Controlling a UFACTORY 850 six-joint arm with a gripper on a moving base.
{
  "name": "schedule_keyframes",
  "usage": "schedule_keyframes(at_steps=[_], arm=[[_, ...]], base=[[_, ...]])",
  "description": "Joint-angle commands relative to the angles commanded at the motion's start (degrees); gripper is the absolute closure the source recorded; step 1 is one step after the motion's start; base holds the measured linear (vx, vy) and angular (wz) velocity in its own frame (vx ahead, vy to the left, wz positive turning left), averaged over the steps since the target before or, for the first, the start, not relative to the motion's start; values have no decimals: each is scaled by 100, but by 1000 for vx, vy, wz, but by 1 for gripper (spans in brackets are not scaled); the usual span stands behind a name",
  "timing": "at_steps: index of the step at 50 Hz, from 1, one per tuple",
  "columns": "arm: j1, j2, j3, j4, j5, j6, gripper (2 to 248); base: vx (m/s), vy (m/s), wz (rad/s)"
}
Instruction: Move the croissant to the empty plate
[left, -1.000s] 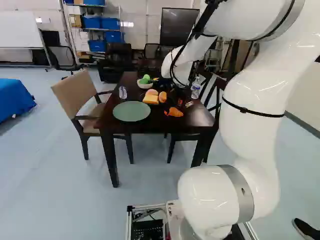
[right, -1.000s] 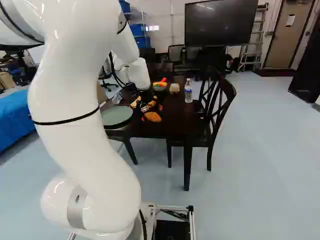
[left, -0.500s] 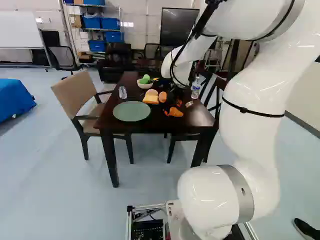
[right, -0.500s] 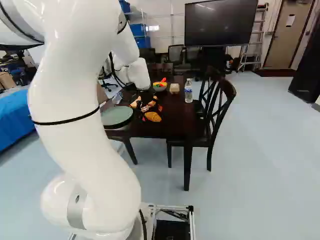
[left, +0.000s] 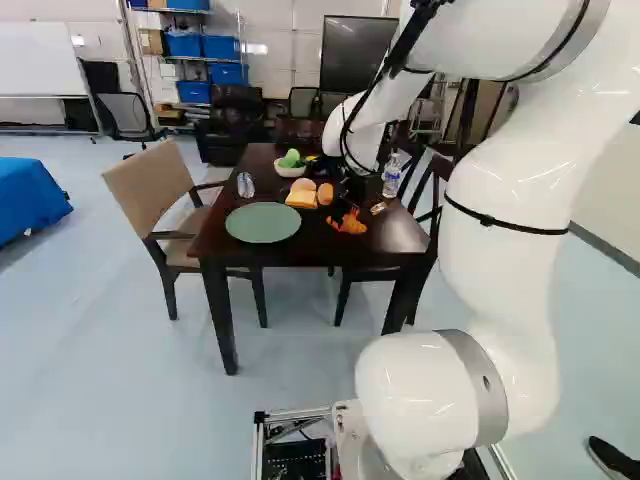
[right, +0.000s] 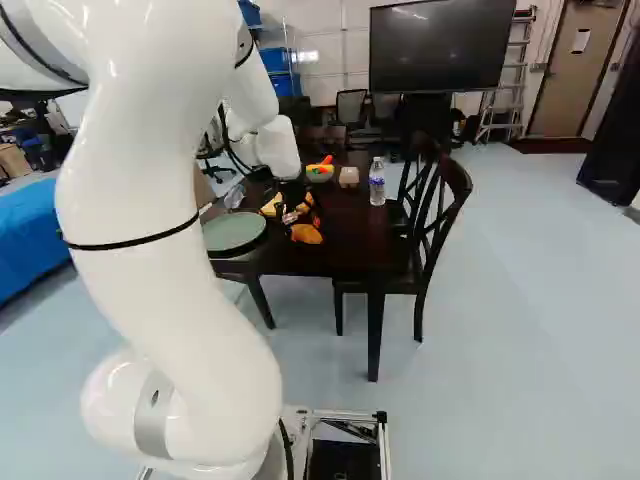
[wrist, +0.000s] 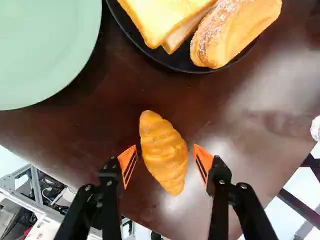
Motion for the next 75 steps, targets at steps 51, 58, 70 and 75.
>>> schedule_keyframes(at_steps=[51, 58, 70, 75], arm=[[0, 0, 0, 0, 0, 0, 128], [0, 0, 0, 0, 0, 0, 126], [0, 0, 0, 0, 0, 0, 126], [0, 0, 0, 0, 0, 0, 126]], base=[[0, 0, 0], [0, 0, 0], [0, 0, 0], [0, 0, 0]])
